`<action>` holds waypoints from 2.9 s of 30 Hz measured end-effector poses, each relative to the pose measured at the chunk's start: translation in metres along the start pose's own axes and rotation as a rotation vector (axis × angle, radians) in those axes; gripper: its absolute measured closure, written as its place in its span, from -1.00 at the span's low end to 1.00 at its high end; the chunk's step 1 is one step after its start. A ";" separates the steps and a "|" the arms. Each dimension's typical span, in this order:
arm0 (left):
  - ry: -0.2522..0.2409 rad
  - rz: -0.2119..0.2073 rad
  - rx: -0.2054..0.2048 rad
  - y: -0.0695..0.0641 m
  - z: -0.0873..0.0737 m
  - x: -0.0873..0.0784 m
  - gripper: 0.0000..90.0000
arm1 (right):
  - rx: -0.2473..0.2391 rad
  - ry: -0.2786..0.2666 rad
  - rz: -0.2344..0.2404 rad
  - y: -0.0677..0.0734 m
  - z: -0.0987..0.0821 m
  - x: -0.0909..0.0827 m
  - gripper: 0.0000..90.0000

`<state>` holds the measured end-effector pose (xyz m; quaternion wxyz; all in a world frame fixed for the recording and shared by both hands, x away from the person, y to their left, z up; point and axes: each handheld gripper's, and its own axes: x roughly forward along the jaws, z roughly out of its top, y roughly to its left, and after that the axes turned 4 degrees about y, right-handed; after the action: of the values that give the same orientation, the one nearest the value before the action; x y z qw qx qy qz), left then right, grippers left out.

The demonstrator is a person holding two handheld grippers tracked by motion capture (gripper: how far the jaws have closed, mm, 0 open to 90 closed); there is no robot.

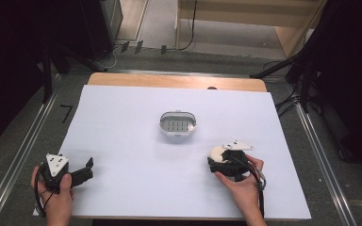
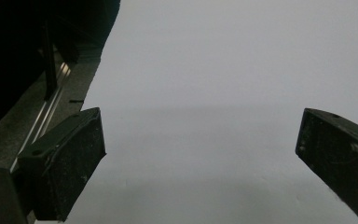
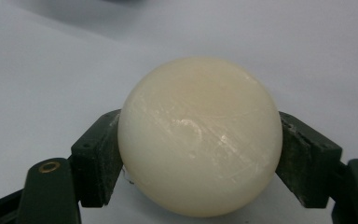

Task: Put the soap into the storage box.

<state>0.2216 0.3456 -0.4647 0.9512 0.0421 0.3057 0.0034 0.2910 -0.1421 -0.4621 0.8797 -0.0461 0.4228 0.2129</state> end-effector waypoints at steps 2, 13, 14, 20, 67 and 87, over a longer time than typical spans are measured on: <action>-0.001 -0.001 -0.001 0.000 0.000 0.000 -0.95 | 0.001 -0.002 0.001 0.000 0.002 -0.001 -0.45; -0.003 -0.002 0.003 -0.001 0.000 0.001 -0.95 | 0.000 0.008 0.017 -0.001 0.015 -0.002 -0.45; -0.001 -0.003 0.003 -0.001 0.000 0.001 -0.95 | -0.004 0.005 0.021 0.000 0.017 -0.002 -0.45; -0.004 -0.004 0.008 -0.001 0.000 0.000 -0.95 | -0.003 0.008 0.025 0.002 0.021 -0.001 -0.45; -0.002 -0.003 0.033 -0.004 0.000 0.001 -0.95 | -0.022 0.009 0.066 0.025 0.069 0.008 -0.45; -0.002 -0.007 0.030 -0.003 0.000 0.001 -0.95 | -0.011 0.024 0.076 0.028 0.086 0.015 -0.45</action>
<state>0.2224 0.3424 -0.4657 0.9508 0.0554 0.3048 -0.0043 0.3504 -0.0895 -0.4160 0.8655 -0.0371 0.4336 0.2480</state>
